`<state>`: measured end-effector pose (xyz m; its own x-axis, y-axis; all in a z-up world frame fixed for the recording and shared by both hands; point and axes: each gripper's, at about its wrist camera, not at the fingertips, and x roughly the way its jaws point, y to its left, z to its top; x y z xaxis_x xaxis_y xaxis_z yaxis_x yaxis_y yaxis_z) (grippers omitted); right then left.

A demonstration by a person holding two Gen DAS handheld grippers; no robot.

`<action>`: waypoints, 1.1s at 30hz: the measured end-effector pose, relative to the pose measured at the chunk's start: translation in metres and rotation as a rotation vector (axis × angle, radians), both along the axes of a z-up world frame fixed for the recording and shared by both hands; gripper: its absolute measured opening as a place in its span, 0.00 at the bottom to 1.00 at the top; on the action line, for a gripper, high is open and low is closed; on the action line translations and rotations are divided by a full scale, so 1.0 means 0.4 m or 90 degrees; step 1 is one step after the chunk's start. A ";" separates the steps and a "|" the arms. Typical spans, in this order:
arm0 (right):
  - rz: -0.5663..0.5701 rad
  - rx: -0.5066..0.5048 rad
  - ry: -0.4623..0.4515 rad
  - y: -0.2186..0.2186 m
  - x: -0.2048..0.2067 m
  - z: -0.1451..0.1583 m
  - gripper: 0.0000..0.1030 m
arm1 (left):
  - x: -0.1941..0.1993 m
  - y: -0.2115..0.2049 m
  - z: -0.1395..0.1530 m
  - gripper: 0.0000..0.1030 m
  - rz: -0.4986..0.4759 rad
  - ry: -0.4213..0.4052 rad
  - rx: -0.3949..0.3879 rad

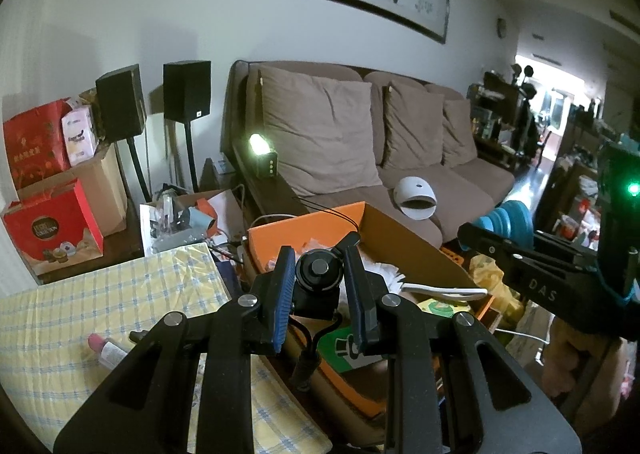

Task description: Organize objects

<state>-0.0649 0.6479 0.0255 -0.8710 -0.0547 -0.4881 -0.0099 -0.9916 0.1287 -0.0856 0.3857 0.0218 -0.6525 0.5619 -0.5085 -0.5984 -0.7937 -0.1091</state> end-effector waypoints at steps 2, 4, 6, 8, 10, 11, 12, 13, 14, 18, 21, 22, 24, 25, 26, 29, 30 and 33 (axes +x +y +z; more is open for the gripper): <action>-0.001 0.001 -0.002 0.002 0.000 0.000 0.23 | 0.001 0.004 0.000 0.22 -0.002 0.000 -0.001; -0.003 0.002 -0.002 0.005 -0.001 0.000 0.23 | 0.003 0.005 0.000 0.22 -0.003 0.000 -0.001; -0.004 0.002 -0.003 0.008 -0.002 0.000 0.23 | 0.002 0.006 0.000 0.22 -0.002 0.000 0.000; -0.007 0.002 -0.004 0.012 -0.002 0.000 0.23 | 0.003 0.006 -0.001 0.22 -0.003 -0.002 0.000; -0.012 0.001 -0.004 0.016 -0.001 0.000 0.23 | 0.004 0.008 -0.003 0.22 -0.002 -0.005 -0.001; -0.015 -0.002 -0.003 0.021 -0.001 0.000 0.23 | 0.004 0.009 -0.005 0.22 -0.002 -0.006 -0.001; -0.017 -0.005 -0.003 0.026 0.000 0.000 0.23 | 0.004 0.010 -0.005 0.22 -0.003 -0.006 -0.001; -0.020 -0.008 -0.003 0.031 0.000 0.000 0.23 | 0.005 0.011 -0.005 0.22 -0.004 -0.007 -0.002; -0.024 -0.010 -0.003 0.037 0.001 0.000 0.23 | 0.007 0.013 -0.005 0.22 -0.005 -0.007 -0.002; -0.031 -0.018 -0.001 0.054 0.005 0.002 0.23 | 0.002 0.018 -0.004 0.22 -0.007 -0.007 -0.002; -0.034 -0.021 0.001 0.062 0.008 0.004 0.23 | 0.002 0.019 -0.005 0.22 -0.006 -0.007 -0.001; -0.035 -0.021 0.001 0.066 0.009 0.005 0.23 | 0.002 0.020 -0.006 0.22 -0.005 -0.008 0.000; -0.038 -0.021 0.001 0.073 0.010 0.005 0.23 | 0.003 0.022 -0.005 0.22 -0.003 -0.009 0.001; -0.039 -0.023 0.000 0.075 0.009 0.005 0.23 | 0.001 0.023 -0.005 0.22 -0.003 -0.009 0.001; -0.037 -0.022 -0.001 0.077 0.009 0.005 0.23 | 0.001 0.022 -0.005 0.22 -0.004 -0.009 0.001; -0.036 -0.020 -0.007 0.082 0.008 0.002 0.23 | 0.001 0.022 -0.005 0.22 -0.004 -0.009 0.001; -0.036 -0.020 -0.008 0.083 0.007 0.002 0.23 | 0.001 0.023 -0.004 0.22 -0.005 -0.008 0.000; -0.037 -0.018 -0.012 0.087 0.007 -0.001 0.23 | 0.001 0.025 -0.006 0.22 -0.005 -0.010 0.000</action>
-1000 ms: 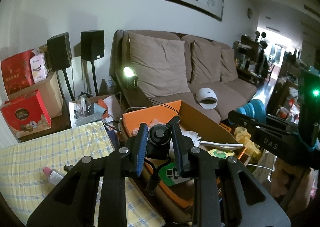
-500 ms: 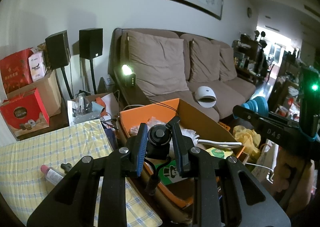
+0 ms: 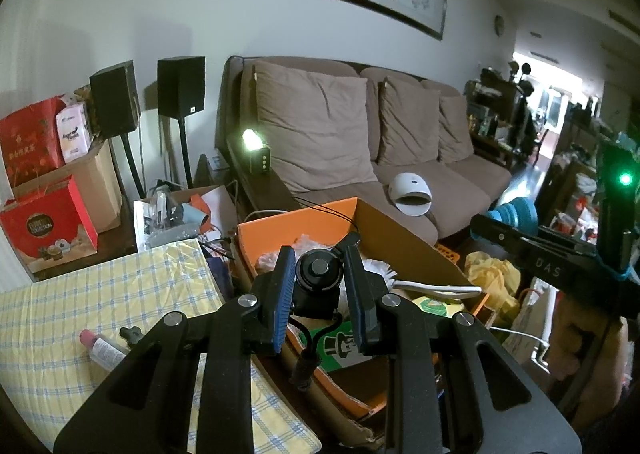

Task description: Organize objects

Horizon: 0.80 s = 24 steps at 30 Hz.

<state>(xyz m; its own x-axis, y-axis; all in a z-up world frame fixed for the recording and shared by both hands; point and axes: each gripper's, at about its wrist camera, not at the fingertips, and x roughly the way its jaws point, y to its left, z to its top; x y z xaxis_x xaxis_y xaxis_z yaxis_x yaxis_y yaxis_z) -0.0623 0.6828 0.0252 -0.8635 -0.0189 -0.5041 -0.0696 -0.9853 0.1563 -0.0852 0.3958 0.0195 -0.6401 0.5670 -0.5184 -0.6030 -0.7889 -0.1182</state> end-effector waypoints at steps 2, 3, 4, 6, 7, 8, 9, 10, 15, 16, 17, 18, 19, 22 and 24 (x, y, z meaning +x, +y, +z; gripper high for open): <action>0.002 0.002 -0.003 0.000 0.001 -0.001 0.23 | 0.003 0.005 -0.002 0.22 -0.001 -0.001 -0.002; 0.002 0.003 -0.004 0.000 -0.003 -0.001 0.23 | 0.004 0.006 -0.003 0.22 -0.002 -0.002 -0.004; 0.002 0.005 -0.008 0.002 -0.004 -0.003 0.23 | 0.005 0.008 -0.005 0.22 -0.003 -0.003 -0.005; -0.001 0.011 -0.020 0.003 -0.009 -0.009 0.23 | 0.006 0.010 -0.007 0.22 -0.002 -0.004 -0.005; -0.004 0.013 -0.023 0.006 -0.011 -0.012 0.23 | 0.006 0.010 -0.008 0.22 -0.002 -0.006 -0.004; -0.006 0.012 -0.025 0.009 -0.011 -0.013 0.23 | 0.006 0.010 -0.009 0.22 -0.002 -0.007 -0.005; -0.007 0.010 -0.026 0.013 -0.011 -0.015 0.23 | 0.006 0.011 -0.010 0.22 -0.003 -0.009 -0.006; -0.007 0.010 -0.026 0.011 -0.009 -0.016 0.23 | 0.006 0.011 -0.012 0.22 -0.002 -0.009 -0.006; -0.008 0.010 -0.025 0.011 -0.008 -0.015 0.23 | 0.005 0.012 -0.023 0.22 0.000 -0.016 -0.007; -0.008 0.010 -0.026 0.011 -0.008 -0.016 0.23 | 0.005 0.012 -0.027 0.22 0.000 -0.018 -0.008; -0.006 0.011 -0.027 0.010 -0.009 -0.016 0.23 | 0.006 0.014 -0.029 0.22 -0.001 -0.019 -0.008; -0.005 0.011 -0.029 0.009 -0.009 -0.017 0.23 | 0.007 0.015 -0.031 0.22 -0.002 -0.020 -0.008; -0.004 0.012 -0.029 0.007 -0.008 -0.018 0.23 | 0.007 0.015 -0.033 0.22 -0.002 -0.022 -0.008; 0.000 0.013 -0.033 0.005 -0.008 -0.019 0.23 | 0.006 0.018 -0.035 0.22 -0.005 -0.022 -0.008; 0.002 0.015 -0.035 0.002 -0.007 -0.019 0.23 | 0.006 0.019 -0.034 0.22 -0.006 -0.022 -0.006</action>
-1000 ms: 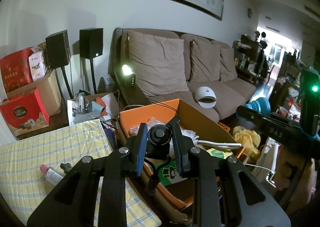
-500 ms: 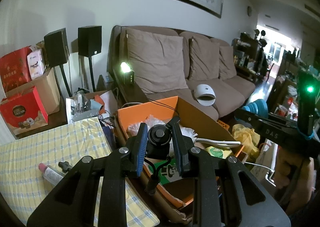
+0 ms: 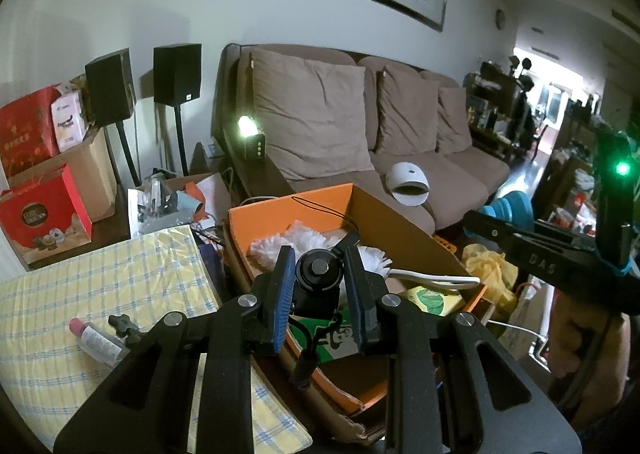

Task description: Organize objects

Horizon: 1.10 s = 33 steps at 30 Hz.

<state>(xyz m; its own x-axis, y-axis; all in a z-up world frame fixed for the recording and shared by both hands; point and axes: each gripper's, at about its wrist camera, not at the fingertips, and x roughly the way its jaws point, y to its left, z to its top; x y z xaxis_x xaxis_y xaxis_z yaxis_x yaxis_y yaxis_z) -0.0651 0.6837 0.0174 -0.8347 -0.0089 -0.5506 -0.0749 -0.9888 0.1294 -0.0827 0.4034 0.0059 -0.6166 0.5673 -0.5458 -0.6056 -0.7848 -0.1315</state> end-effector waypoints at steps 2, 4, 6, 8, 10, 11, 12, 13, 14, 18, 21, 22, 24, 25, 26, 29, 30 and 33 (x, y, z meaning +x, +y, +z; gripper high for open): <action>0.002 0.001 -0.002 -0.002 -0.002 -0.001 0.23 | -0.002 0.000 0.001 0.22 0.000 0.000 0.002; 0.004 0.002 -0.005 -0.004 -0.004 -0.003 0.23 | -0.003 -0.001 0.002 0.22 0.001 -0.001 0.003; 0.008 0.007 -0.011 -0.005 -0.007 -0.006 0.23 | -0.002 -0.002 0.001 0.22 0.003 -0.001 0.003; 0.007 0.018 -0.013 -0.010 -0.009 -0.007 0.23 | 0.000 0.000 -0.002 0.22 0.003 -0.001 0.001; 0.008 0.021 -0.016 -0.012 -0.010 -0.010 0.23 | 0.000 0.003 -0.004 0.22 0.002 -0.002 0.000; 0.010 0.021 -0.018 -0.013 -0.011 -0.010 0.23 | 0.000 0.004 -0.007 0.22 0.002 -0.003 0.000; 0.011 0.021 -0.020 -0.014 -0.013 -0.012 0.23 | 0.001 0.004 -0.007 0.22 0.002 -0.003 0.000; 0.012 0.023 -0.024 -0.015 -0.015 -0.015 0.23 | 0.001 0.004 -0.009 0.22 0.003 -0.005 0.001; 0.015 0.024 -0.028 -0.015 -0.019 -0.018 0.23 | 0.001 0.004 -0.009 0.22 0.003 -0.004 0.001; 0.017 0.031 -0.043 -0.015 -0.030 -0.032 0.23 | 0.001 0.005 -0.011 0.22 0.005 0.003 -0.002; 0.015 0.044 -0.054 -0.019 -0.036 -0.041 0.23 | 0.007 0.016 -0.025 0.22 -0.001 0.002 -0.003; 0.018 0.045 -0.057 -0.021 -0.039 -0.044 0.23 | 0.009 0.020 -0.029 0.22 -0.004 0.000 -0.003; 0.021 0.047 -0.060 -0.024 -0.041 -0.048 0.23 | 0.013 0.027 -0.038 0.22 -0.010 -0.003 -0.003; 0.020 0.048 -0.060 -0.024 -0.042 -0.049 0.23 | 0.015 0.031 -0.040 0.22 -0.013 -0.005 -0.004; 0.020 0.048 -0.060 -0.026 -0.042 -0.049 0.23 | 0.017 0.034 -0.043 0.22 -0.016 -0.007 -0.005; 0.024 0.049 -0.065 -0.027 -0.044 -0.053 0.23 | 0.023 0.045 -0.054 0.22 -0.026 -0.015 -0.010; 0.024 0.050 -0.069 -0.027 -0.045 -0.055 0.23 | 0.025 0.049 -0.056 0.22 -0.029 -0.017 -0.010; 0.025 0.053 -0.073 -0.030 -0.047 -0.060 0.23 | 0.035 0.059 -0.068 0.22 -0.036 -0.019 -0.020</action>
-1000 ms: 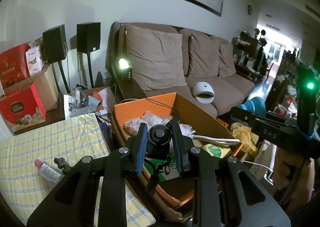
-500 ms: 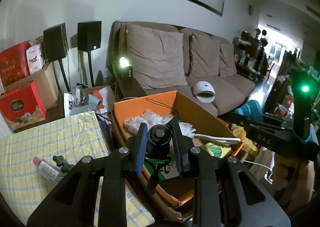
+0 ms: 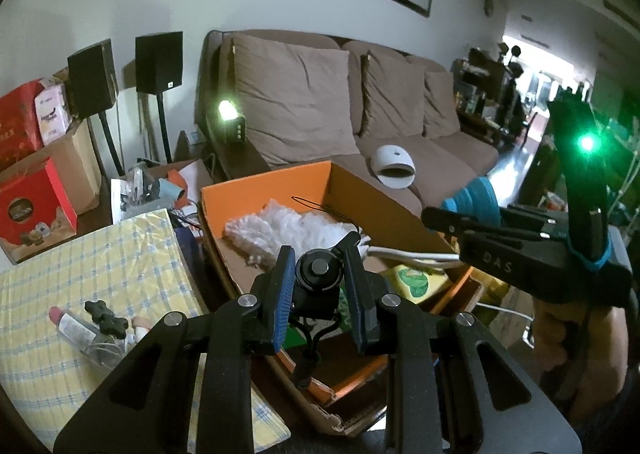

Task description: Organize objects

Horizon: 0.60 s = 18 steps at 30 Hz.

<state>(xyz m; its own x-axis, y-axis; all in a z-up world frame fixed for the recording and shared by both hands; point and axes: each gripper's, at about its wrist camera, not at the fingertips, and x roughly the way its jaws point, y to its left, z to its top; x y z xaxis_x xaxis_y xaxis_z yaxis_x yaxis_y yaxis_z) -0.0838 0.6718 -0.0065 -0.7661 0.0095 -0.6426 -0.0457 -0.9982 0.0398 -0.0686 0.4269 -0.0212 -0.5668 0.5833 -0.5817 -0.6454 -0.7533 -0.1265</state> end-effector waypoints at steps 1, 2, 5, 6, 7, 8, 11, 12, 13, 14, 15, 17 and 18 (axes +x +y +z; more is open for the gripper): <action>0.000 0.003 -0.002 -0.002 -0.001 -0.001 0.23 | 0.005 0.002 -0.002 0.22 -0.002 0.000 -0.001; 0.000 0.006 -0.003 -0.004 -0.002 -0.002 0.23 | 0.009 0.004 -0.005 0.22 -0.005 0.000 -0.002; 0.002 0.007 -0.005 -0.007 -0.004 -0.003 0.23 | 0.016 0.012 -0.015 0.22 -0.010 -0.007 -0.003; 0.002 0.007 -0.005 -0.009 -0.003 -0.004 0.23 | 0.018 0.015 -0.018 0.22 -0.013 -0.009 -0.004; 0.002 0.008 -0.006 -0.010 -0.003 -0.005 0.23 | 0.019 0.017 -0.020 0.22 -0.015 -0.010 -0.004; 0.003 0.008 -0.007 -0.010 -0.004 -0.006 0.23 | 0.019 0.019 -0.021 0.22 -0.019 -0.012 -0.004; 0.003 0.007 -0.011 -0.008 -0.006 -0.010 0.23 | 0.026 0.026 -0.026 0.22 -0.032 -0.014 -0.009; 0.003 0.008 -0.013 -0.008 -0.006 -0.012 0.23 | 0.029 0.027 -0.027 0.22 -0.034 -0.015 -0.009; 0.002 0.010 -0.015 -0.008 -0.008 -0.014 0.23 | 0.029 0.028 -0.027 0.22 -0.036 -0.017 -0.009; 0.001 0.012 -0.017 -0.009 -0.010 -0.016 0.23 | 0.030 0.029 -0.028 0.22 -0.039 -0.018 -0.009; 0.001 0.013 -0.020 -0.010 -0.012 -0.018 0.23 | 0.029 0.029 -0.027 0.22 -0.040 -0.018 -0.008; 0.001 0.013 -0.022 -0.010 -0.014 -0.019 0.23 | 0.031 0.031 -0.028 0.22 -0.047 -0.021 -0.010; 0.002 0.014 -0.022 -0.010 -0.015 -0.020 0.23 | 0.033 0.031 -0.030 0.22 -0.050 -0.022 -0.009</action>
